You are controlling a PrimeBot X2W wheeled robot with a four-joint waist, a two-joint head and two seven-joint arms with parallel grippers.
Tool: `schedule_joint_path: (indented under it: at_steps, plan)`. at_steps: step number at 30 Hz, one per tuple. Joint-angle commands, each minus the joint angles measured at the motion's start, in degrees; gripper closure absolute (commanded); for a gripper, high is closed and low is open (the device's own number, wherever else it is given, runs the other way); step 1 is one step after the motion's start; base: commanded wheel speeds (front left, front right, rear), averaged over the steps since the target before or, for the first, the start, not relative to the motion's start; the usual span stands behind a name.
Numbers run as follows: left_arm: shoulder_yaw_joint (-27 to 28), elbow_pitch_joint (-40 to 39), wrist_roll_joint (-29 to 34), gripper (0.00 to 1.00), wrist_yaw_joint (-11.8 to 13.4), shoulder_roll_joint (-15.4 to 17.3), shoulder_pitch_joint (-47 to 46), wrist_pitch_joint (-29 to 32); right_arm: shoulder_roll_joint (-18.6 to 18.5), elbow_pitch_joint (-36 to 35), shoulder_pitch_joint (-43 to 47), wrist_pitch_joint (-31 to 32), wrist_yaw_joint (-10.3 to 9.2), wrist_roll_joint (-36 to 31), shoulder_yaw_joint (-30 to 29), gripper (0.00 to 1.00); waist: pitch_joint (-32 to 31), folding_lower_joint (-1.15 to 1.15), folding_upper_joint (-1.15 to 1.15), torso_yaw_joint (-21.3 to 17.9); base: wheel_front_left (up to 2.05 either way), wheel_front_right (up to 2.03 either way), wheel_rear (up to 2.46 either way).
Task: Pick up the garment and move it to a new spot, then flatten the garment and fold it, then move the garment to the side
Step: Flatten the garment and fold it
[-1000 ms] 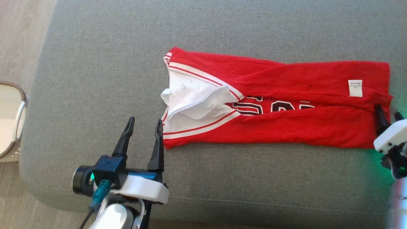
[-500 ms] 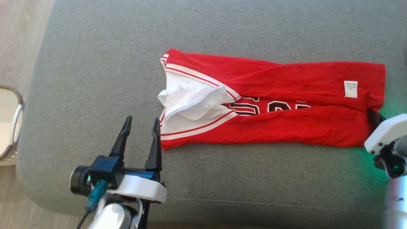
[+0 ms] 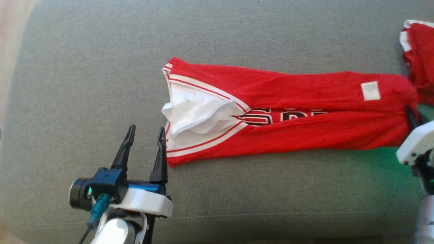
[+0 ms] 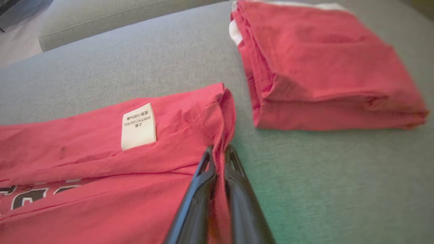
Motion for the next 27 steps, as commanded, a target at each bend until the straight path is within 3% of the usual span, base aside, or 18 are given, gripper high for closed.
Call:
schedule_joint_path:
  at_steps: [1,10,16,27]
  plan:
    - [2.31,-1.77,0.59,0.0,-0.22,0.73,-1.21,-0.68,-1.42,-4.94,-1.5,1.36,-0.02,-0.79,0.67,1.0,-0.1,-0.01,0.0,-1.03,0.0,0.0,0.0]
    - [2.09,-1.47,0.64,0.0,-0.51,0.85,-1.58,-0.68,-3.87,-16.89,-4.03,9.8,-0.02,-0.65,0.25,1.0,-0.09,-0.01,0.0,-2.66,0.0,0.0,0.0]
    - [1.38,-0.87,0.42,0.0,-0.76,0.49,-1.99,-0.54,-2.49,-19.73,-5.79,13.2,-0.02,1.88,6.28,1.0,-0.69,-0.01,0.0,-1.43,0.0,0.0,0.0]
    - [1.11,-0.07,-0.37,0.0,-0.87,-0.46,-1.68,-0.59,-0.79,-20.94,-7.03,15.32,-0.02,5.61,19.46,1.0,-1.88,-0.01,0.0,4.43,0.0,0.0,0.0]
